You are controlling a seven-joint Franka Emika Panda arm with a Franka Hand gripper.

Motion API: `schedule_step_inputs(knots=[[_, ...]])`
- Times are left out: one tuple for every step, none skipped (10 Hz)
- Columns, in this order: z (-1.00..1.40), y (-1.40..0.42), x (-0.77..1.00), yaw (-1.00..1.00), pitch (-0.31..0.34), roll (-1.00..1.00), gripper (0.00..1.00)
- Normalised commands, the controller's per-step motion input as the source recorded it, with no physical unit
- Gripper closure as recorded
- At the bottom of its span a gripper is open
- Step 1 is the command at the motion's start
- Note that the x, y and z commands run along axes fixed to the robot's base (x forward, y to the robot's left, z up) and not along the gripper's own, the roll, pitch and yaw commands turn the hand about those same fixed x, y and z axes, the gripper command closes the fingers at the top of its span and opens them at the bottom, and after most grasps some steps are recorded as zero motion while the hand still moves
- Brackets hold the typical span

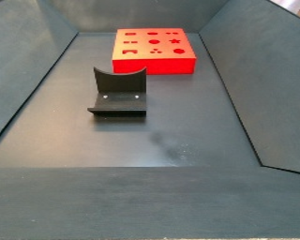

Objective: Pick up the round object. Move up. Move to above the board. Insert the round object.
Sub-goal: Insert the round object.

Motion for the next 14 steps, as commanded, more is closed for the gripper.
schedule_step_inputs(knots=[[0.00,0.00,0.12,0.09,0.003,0.00,1.00],[-0.74,0.00,0.14,0.13,-0.157,0.15,1.00],[-0.86,-0.01,0.20,0.08,-0.111,0.13,1.00],[-0.95,0.00,0.32,0.07,-0.081,0.09,1.00],[-0.94,0.00,0.35,0.08,-0.090,0.08,1.00],[-0.93,0.00,0.37,0.06,-0.096,0.08,1.00],[-0.94,0.00,0.33,0.04,-0.113,0.05,1.00],[-0.90,0.00,0.28,0.03,-0.120,0.06,1.00],[-0.41,0.00,0.12,0.04,-0.159,0.03,1.00],[-0.14,0.00,0.02,0.00,-0.060,0.00,1.00],[-0.07,0.05,0.00,0.00,-0.073,-0.04,1.00],[-0.21,0.04,0.04,0.00,-0.081,0.00,1.00],[-0.58,0.00,0.00,0.00,-0.174,0.15,1.00],[-0.55,0.00,0.00,0.00,-0.171,0.13,1.00]])
